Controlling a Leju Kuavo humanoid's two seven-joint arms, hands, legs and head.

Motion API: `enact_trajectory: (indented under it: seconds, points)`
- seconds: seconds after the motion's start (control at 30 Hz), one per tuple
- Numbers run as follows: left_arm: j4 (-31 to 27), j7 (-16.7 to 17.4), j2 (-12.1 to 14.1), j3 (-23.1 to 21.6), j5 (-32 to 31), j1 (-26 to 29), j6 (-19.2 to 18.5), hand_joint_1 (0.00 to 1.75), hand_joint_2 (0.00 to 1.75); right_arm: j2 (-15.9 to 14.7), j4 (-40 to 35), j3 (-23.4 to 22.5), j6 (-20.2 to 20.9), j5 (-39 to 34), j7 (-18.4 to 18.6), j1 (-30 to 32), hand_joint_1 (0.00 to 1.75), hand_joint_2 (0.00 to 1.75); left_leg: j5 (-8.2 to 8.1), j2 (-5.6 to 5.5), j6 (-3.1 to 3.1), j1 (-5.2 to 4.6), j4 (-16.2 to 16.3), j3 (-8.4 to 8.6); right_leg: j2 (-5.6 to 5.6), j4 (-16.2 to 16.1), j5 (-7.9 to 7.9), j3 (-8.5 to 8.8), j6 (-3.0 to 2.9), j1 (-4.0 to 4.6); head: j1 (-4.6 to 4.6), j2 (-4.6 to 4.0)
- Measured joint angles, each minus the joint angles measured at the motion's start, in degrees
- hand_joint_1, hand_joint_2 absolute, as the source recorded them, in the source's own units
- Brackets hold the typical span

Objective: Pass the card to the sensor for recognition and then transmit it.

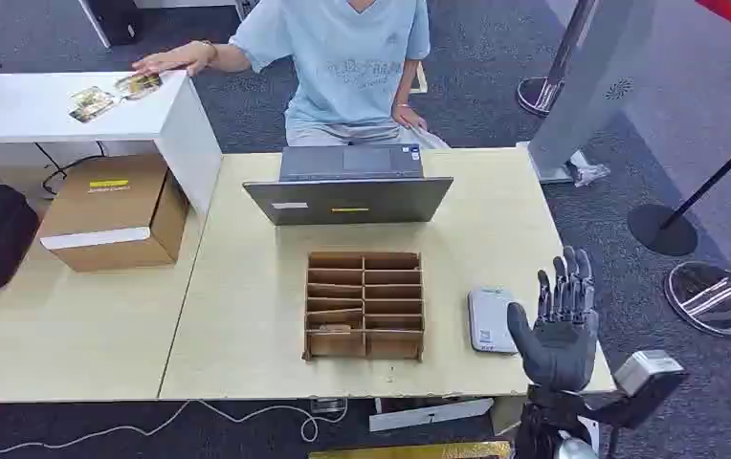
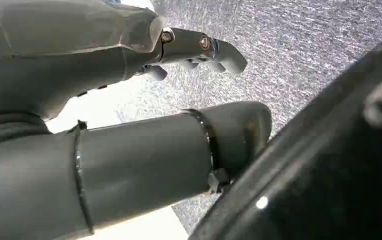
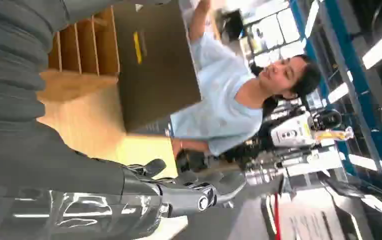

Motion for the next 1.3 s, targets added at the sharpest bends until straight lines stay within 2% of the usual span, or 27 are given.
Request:
enact_trajectory:
  seconds: [0.23, 0.47, 0.57, 0.73, 0.9, 1.1, 1.3]
  points:
    - [0.0, -0.09, -0.07, 0.37, 0.46, 0.0, -0.11, 0.0, 0.0, -0.09, 0.72, 4.0, -11.67, 21.45, 0.37, -4.47, 0.0, 1.75, 0.02, 0.02, 0.01, 0.0, 0.0, 0.02, 0.02, 0.02, 0.02, 0.01, -0.01, 0.0, -0.02, 0.0]
    - [0.0, -1.18, -0.04, 0.44, -0.07, 0.02, -0.85, 0.0, 0.0, -1.05, 2.73, 9.31, -20.6, 42.9, 3.7, -10.58, 0.0, 1.75, 0.04, 0.02, -0.02, 0.0, 0.0, 0.02, 0.02, 0.03, 0.02, 0.01, -0.01, 0.0, -0.02, 0.0]
    - [0.0, -1.29, 0.0, 0.44, -0.74, -0.02, -1.16, 0.0, 0.0, -1.86, 5.61, 11.08, -23.44, 51.19, 6.73, -14.8, 0.0, 1.75, 0.05, 0.02, -0.01, 0.0, 0.0, 0.02, 0.04, 0.03, 0.03, 0.01, -0.01, 0.0, -0.02, 0.0]
    - [0.0, -2.23, 0.22, 0.44, -1.77, -0.06, -1.64, 0.0, 0.0, -3.61, 13.16, 12.7, -25.72, 60.87, 11.11, -23.79, 0.0, 1.75, 0.14, 0.04, 0.0, 0.0, 0.0, 0.01, 0.04, 0.03, 0.1, 0.02, -0.07, 0.0, -0.02, 0.0]
    - [0.0, -2.4, 0.46, 0.44, -1.27, -0.16, -2.27, 0.0, 0.0, -4.46, 26.14, 13.77, -27.01, 69.79, 15.51, -35.53, 0.0, 1.75, 0.27, 0.04, -0.01, 0.0, 0.01, 0.0, 0.03, 0.05, 0.22, -0.01, -0.11, 0.0, 0.0, 0.0]
    - [0.0, -2.01, 0.63, 0.66, -0.96, -0.45, -2.73, 0.0, 0.0, -4.44, 41.58, 14.97, -26.99, 76.73, 19.89, -49.18, 0.0, 1.75, 0.35, -0.03, 0.0, 0.01, 0.01, 0.0, -0.02, 0.08, 0.26, -0.02, -0.09, 0.0, -0.02, 0.0]
    - [0.0, -2.01, 0.81, 0.74, -1.88, -0.56, -2.97, 0.0, 0.0, -3.59, 53.08, 16.19, -25.07, 83.04, 24.43, -57.74, 0.0, 1.75, 0.35, -0.02, 0.0, 0.0, 0.01, -0.02, 0.0, 0.11, 0.26, -0.04, -0.09, 0.0, -0.02, 0.0]
